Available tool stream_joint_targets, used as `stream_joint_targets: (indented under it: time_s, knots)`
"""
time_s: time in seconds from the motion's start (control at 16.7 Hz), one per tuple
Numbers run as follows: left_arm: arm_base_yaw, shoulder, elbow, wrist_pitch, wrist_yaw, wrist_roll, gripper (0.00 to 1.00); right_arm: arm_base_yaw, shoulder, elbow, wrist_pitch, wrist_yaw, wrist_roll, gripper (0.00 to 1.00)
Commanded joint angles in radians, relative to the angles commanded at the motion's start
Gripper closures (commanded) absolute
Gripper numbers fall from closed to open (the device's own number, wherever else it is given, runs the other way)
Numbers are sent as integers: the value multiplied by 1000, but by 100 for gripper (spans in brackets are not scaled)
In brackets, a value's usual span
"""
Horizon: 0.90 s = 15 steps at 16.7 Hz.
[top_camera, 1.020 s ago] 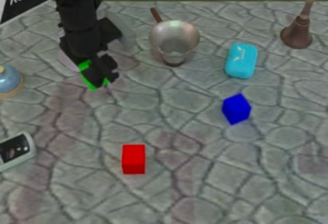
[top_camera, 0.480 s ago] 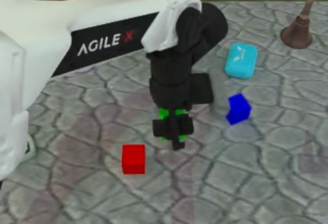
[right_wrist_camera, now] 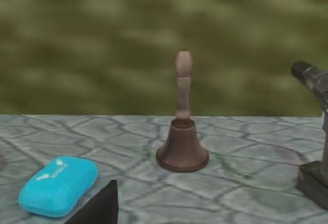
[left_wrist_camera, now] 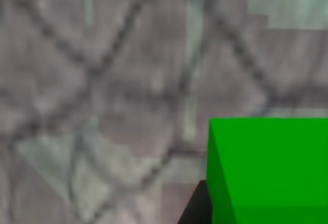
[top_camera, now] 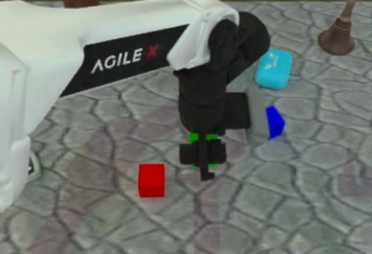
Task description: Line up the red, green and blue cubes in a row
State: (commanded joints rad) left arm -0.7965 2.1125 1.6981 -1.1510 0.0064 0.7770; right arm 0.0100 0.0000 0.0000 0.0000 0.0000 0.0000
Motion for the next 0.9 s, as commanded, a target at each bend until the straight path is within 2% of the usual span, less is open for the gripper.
stream_joint_targets:
  time_s: [0.36,0.66,0.9]
  knots:
    - [-4,63,-124,193,1,-1,100,0,0,0,0,0,0,0]
    - [-6,75,-144,222,1,0,100,0,0,0,0,0,0,0]
    - [-6,75,-144,222,1,0,70,0,0,0,0,0,0,0]
